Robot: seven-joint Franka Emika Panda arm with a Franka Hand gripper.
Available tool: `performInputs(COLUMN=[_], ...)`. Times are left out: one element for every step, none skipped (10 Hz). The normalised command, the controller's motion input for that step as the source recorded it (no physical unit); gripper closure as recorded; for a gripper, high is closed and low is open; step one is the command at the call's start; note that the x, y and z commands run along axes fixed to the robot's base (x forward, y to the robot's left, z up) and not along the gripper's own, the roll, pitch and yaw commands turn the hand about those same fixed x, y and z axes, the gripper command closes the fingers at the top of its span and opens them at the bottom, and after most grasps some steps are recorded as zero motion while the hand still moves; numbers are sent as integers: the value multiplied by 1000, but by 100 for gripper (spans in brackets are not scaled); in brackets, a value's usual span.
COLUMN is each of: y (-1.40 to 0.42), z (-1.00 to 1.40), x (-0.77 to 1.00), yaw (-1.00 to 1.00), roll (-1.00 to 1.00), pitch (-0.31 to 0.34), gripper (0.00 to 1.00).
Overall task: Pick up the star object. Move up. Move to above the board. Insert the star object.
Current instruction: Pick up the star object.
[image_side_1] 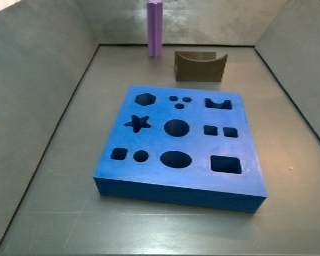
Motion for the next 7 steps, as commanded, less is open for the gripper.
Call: performInputs(y=[0, -31, 209, 834, 851, 797, 386], z=[-6, 0, 0, 20, 26, 23, 0], x=[0, 0, 0, 303, 263, 174, 29], yaw=[0, 0, -86, 0, 14, 106, 0], roll=[-30, 0, -91, -136, -137, -120, -109], pitch=[0, 0, 0, 91, 91, 70, 27], gripper=[0, 0, 0, 0, 0, 0, 0])
